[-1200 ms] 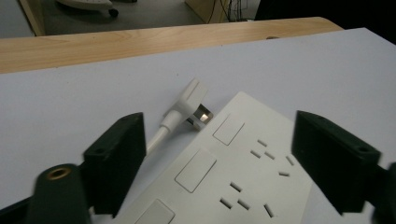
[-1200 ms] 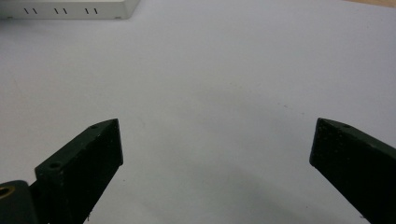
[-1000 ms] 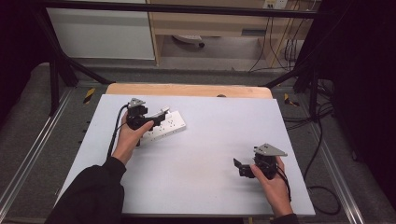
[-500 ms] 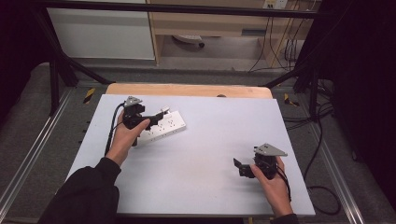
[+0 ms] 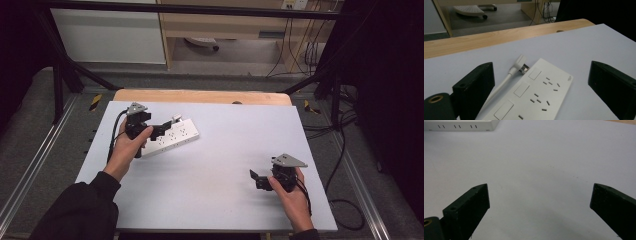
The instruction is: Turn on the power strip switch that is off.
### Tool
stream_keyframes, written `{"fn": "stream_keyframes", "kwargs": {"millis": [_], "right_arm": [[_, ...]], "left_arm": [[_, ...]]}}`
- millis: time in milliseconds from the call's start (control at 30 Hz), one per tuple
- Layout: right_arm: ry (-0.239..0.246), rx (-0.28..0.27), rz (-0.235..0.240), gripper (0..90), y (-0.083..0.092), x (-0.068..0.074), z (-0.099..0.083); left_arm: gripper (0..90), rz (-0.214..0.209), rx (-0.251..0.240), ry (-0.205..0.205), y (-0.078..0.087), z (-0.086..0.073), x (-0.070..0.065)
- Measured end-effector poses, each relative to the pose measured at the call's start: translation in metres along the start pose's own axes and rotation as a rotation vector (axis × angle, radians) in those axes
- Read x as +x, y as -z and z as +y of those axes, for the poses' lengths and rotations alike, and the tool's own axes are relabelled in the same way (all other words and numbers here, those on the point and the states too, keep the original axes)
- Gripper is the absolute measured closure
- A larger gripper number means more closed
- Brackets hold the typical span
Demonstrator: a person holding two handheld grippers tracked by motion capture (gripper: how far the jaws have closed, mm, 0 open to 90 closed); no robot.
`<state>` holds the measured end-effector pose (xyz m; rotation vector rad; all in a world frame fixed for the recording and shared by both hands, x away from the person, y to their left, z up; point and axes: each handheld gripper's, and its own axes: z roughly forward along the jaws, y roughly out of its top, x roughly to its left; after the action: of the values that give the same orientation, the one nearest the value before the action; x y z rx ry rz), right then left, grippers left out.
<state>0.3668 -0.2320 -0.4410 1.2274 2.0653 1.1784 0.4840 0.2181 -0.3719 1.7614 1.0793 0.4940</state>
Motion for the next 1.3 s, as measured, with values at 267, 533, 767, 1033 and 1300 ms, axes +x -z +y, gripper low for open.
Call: {"fn": "stream_keyframes", "kwargs": {"millis": [267,533,767,1033,1300], "right_arm": [[0.002,-0.001,0.0,2.9,0.0,0.0,0.0],[0.003,0.0,-0.001,2.9,0.0,0.0,0.0],[0.005,0.001,-0.001,2.9,0.0,0.0,0.0],[0.003,0.004,-0.002,2.9,-0.001,0.0,0.0],[0.003,0.006,-0.003,2.9,-0.001,0.0,0.0]], "left_arm": [[7.2,-0.009,-0.014,-0.014,0.017,0.0,-0.002],[7.2,-0.026,-0.005,-0.022,0.033,-0.005,-0.002],[7.2,-0.032,-0.002,-0.034,0.047,-0.01,-0.002],[7.2,-0.034,-0.006,-0.036,0.062,-0.015,-0.002],[7.1,-0.048,-0.012,-0.038,0.075,-0.024,-0.006]]}}
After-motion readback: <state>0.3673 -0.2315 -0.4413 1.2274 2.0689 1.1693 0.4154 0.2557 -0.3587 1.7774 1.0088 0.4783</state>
